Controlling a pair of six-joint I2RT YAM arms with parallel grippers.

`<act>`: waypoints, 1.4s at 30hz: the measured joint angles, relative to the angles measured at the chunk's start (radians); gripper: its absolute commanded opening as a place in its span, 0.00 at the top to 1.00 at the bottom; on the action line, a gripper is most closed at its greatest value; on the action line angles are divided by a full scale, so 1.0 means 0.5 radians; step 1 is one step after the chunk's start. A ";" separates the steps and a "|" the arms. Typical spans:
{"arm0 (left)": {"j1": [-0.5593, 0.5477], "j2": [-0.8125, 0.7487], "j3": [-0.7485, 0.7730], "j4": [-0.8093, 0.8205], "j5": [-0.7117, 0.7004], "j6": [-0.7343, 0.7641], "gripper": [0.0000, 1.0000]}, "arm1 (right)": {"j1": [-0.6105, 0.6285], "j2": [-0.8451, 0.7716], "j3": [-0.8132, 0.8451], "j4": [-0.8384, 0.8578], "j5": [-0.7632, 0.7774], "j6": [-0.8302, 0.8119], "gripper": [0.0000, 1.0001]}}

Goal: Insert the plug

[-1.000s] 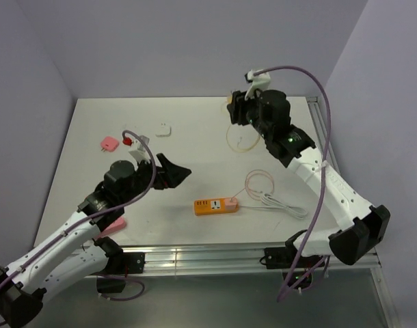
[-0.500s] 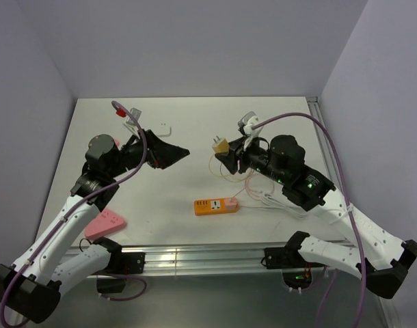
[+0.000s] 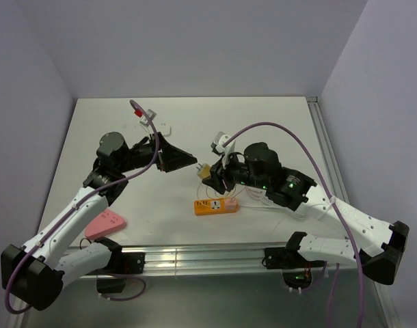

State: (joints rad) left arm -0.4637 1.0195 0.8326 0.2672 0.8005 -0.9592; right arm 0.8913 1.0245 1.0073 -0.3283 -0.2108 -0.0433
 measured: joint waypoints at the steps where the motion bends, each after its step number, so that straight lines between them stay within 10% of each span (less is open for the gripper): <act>1: -0.018 0.010 0.005 -0.031 0.000 0.017 0.01 | 0.008 0.000 0.000 0.001 0.001 0.000 1.00; 17: -0.177 0.166 0.009 -0.248 -0.005 0.130 0.10 | 0.152 0.008 0.005 0.028 0.065 0.000 1.00; 26: -0.198 0.217 0.009 -0.294 0.035 0.149 0.43 | 0.209 0.031 0.012 0.026 0.206 0.000 0.95; 29: -0.200 0.216 0.008 -0.284 0.055 0.143 0.57 | 0.212 0.031 0.012 0.025 0.256 0.001 0.87; 33: -0.201 0.216 0.005 -0.274 0.054 0.067 1.00 | 0.224 0.032 0.011 0.008 0.346 -0.034 0.63; 42: -0.182 0.054 0.003 -0.359 -0.170 0.262 1.00 | 0.240 0.045 0.036 -0.006 0.625 0.211 0.16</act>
State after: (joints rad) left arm -0.5549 1.0466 0.8341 0.0875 0.7155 -0.8284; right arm 1.0111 1.0470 1.0252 -0.3313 0.1017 0.0624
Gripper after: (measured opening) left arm 0.306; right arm 0.785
